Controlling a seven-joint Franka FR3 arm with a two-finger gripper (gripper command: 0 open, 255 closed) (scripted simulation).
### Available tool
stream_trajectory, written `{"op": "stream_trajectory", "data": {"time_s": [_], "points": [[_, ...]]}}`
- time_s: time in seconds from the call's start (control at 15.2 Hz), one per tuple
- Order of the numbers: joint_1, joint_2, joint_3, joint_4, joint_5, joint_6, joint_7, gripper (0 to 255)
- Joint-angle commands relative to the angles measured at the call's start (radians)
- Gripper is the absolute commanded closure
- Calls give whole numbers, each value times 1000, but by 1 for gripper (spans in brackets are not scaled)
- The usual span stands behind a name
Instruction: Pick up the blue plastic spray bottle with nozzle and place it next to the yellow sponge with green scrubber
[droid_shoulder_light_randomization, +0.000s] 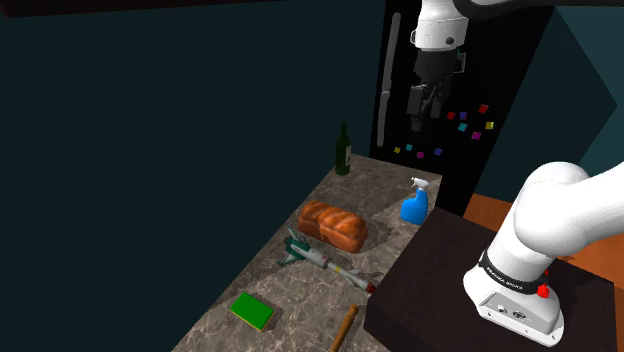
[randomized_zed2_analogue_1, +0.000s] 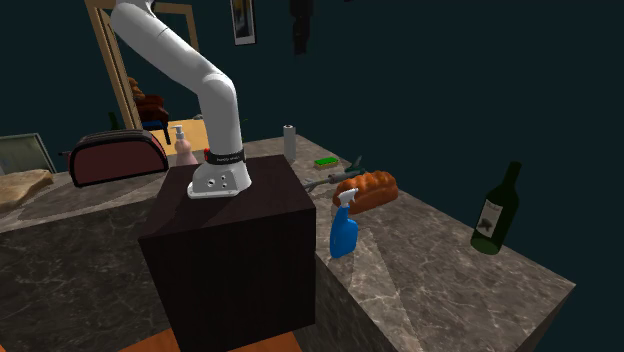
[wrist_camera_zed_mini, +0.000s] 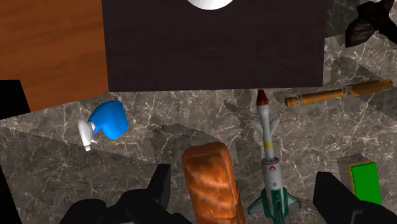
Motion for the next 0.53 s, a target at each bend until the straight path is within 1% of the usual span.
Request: {"op": "stream_trajectory", "data": {"time_s": [0.0,0.46], "points": [[0,0,0,0,0,0,0,0],[-22,97,-88,-124,-76,158,-125,0]]}}
